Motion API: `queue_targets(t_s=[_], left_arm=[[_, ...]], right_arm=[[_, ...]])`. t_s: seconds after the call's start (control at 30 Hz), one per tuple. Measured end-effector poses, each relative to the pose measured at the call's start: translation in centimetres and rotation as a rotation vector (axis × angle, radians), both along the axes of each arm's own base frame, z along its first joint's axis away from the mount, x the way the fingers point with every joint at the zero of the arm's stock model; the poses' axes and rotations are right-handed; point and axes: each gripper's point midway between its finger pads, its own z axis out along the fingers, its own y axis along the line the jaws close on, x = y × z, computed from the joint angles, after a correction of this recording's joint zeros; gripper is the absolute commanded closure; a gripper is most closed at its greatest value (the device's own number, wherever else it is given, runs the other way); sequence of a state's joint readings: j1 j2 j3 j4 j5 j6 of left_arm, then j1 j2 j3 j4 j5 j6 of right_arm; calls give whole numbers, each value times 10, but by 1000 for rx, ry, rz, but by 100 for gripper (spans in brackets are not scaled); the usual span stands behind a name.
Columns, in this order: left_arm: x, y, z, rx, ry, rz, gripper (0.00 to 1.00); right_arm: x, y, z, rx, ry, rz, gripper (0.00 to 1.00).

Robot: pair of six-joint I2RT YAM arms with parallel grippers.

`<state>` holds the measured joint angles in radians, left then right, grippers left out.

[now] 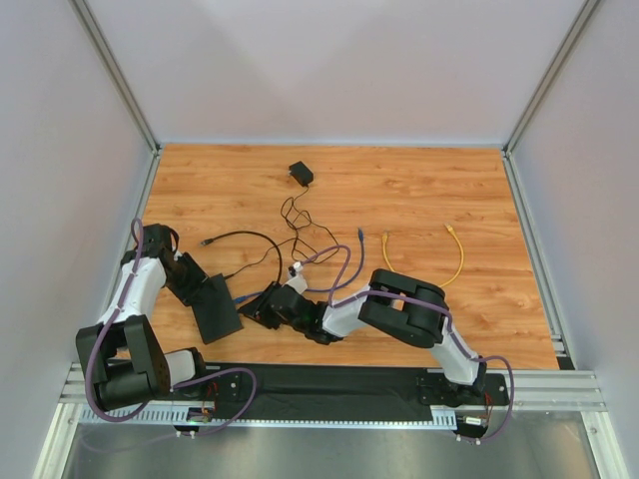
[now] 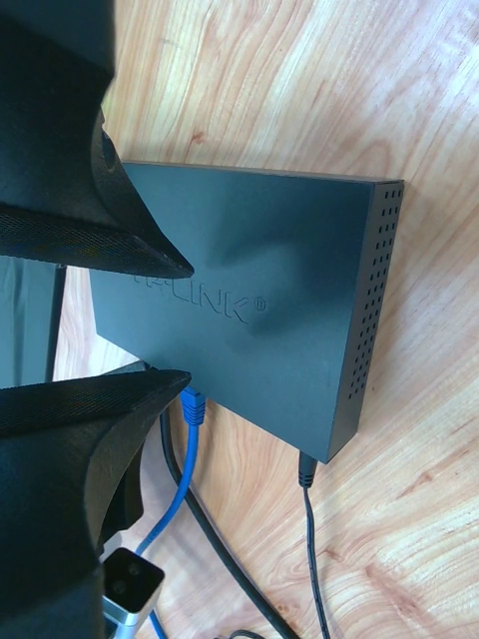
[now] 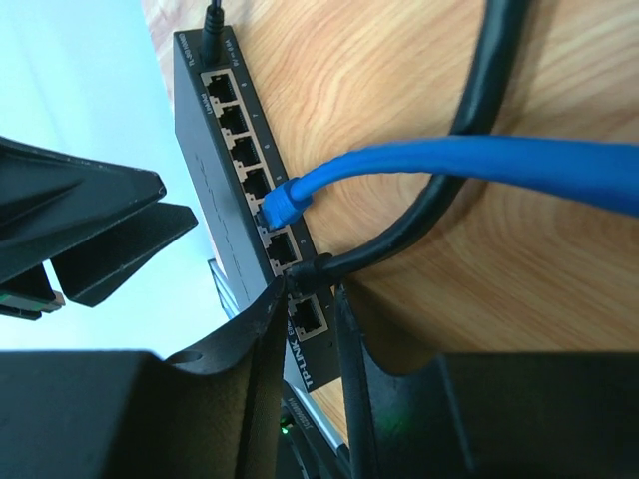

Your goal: Pull the plug from the switch port

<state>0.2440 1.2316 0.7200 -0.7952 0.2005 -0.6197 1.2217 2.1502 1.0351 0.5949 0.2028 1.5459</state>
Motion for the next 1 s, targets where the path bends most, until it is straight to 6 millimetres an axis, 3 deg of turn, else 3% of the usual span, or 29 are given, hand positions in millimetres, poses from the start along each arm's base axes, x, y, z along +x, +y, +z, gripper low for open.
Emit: queue_targets(t_s=[0.63,1.0], left_arm=[[0,0,1,0,-3,0,51],[-1,0,1,0,2,0,51]], right_arm=[[5,7,0,12,30,-34,72],[8,6,-1,20,64,-72,89]])
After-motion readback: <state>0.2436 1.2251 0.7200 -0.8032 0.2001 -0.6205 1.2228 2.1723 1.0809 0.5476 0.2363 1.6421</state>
